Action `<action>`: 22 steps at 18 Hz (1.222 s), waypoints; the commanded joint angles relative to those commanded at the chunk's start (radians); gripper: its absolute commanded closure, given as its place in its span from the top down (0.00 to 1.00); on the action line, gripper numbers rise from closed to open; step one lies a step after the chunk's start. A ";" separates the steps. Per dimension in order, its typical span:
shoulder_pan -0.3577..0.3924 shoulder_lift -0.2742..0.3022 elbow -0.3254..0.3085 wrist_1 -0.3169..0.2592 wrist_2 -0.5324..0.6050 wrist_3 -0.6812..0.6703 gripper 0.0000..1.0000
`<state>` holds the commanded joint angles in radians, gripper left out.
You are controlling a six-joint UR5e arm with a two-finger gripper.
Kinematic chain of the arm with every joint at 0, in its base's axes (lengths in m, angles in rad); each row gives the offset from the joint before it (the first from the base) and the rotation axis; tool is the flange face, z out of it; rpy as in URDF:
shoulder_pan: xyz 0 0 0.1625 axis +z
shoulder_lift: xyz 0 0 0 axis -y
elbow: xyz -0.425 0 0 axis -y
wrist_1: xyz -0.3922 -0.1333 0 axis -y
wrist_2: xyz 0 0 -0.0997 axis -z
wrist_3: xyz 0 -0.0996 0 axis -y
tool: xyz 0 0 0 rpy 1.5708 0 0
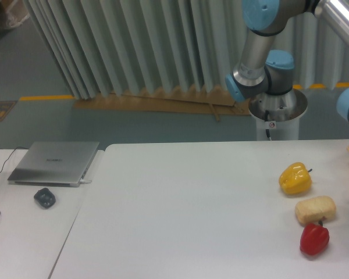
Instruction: Place the green pepper in a basket
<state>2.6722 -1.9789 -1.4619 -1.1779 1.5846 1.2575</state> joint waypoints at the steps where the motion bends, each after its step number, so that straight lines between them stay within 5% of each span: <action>1: 0.002 0.014 0.000 -0.021 0.000 0.038 0.51; 9: 0.037 0.060 0.000 -0.098 0.005 0.342 0.51; 13: 0.063 0.065 0.000 -0.101 0.005 0.434 0.51; 18: 0.133 0.060 -0.002 -0.100 0.005 0.704 0.51; 22: 0.153 0.060 -0.002 -0.100 0.003 0.767 0.51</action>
<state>2.8256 -1.9190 -1.4634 -1.2778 1.5877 2.0247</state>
